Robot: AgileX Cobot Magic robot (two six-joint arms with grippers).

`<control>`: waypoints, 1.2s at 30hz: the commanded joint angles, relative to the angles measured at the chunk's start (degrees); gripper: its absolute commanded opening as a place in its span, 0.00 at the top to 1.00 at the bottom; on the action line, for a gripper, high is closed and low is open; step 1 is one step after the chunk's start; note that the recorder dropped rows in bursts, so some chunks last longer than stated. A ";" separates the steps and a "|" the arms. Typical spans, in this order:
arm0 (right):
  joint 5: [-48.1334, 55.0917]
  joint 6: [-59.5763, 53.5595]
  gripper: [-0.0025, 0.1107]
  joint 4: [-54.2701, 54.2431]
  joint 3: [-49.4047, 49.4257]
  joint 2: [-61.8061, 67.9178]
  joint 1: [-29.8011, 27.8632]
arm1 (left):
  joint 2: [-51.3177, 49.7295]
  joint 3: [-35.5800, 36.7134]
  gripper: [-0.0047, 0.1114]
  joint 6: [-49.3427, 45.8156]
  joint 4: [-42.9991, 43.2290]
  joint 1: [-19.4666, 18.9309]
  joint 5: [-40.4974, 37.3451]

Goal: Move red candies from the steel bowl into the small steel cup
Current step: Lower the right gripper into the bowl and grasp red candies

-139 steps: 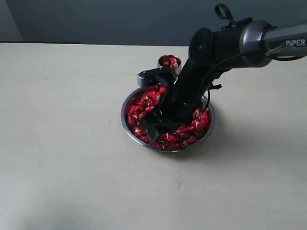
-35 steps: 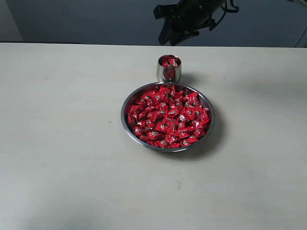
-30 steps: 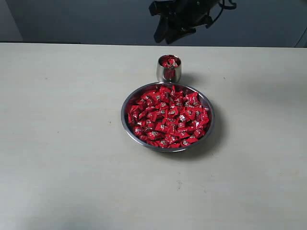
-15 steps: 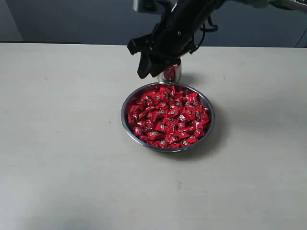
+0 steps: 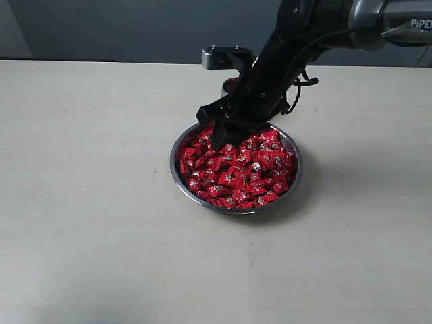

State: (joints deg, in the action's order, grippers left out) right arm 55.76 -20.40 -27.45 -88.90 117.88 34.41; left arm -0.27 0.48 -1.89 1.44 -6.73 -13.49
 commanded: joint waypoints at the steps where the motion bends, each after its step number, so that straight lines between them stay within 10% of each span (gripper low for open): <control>1: -0.84 -0.57 0.58 -0.12 0.16 2.55 -0.02 | 0.27 -0.48 0.96 0.20 0.11 -0.12 0.27; 21: -1.48 -4.53 0.59 -5.04 0.16 9.71 1.70 | 0.27 -0.48 0.96 0.20 0.11 -0.12 0.27; 27: -1.42 -3.78 0.99 -4.06 0.16 9.77 1.70 | 0.27 -0.48 0.96 0.20 0.11 -0.12 0.27; 36: -1.14 -3.51 0.98 -4.06 0.06 4.11 1.59 | 0.27 -0.48 0.96 0.20 0.11 -0.12 0.27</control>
State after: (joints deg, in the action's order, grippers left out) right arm 54.47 -23.86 -31.91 -88.78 124.61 36.20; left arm -0.27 0.48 -1.89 1.44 -6.73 -13.49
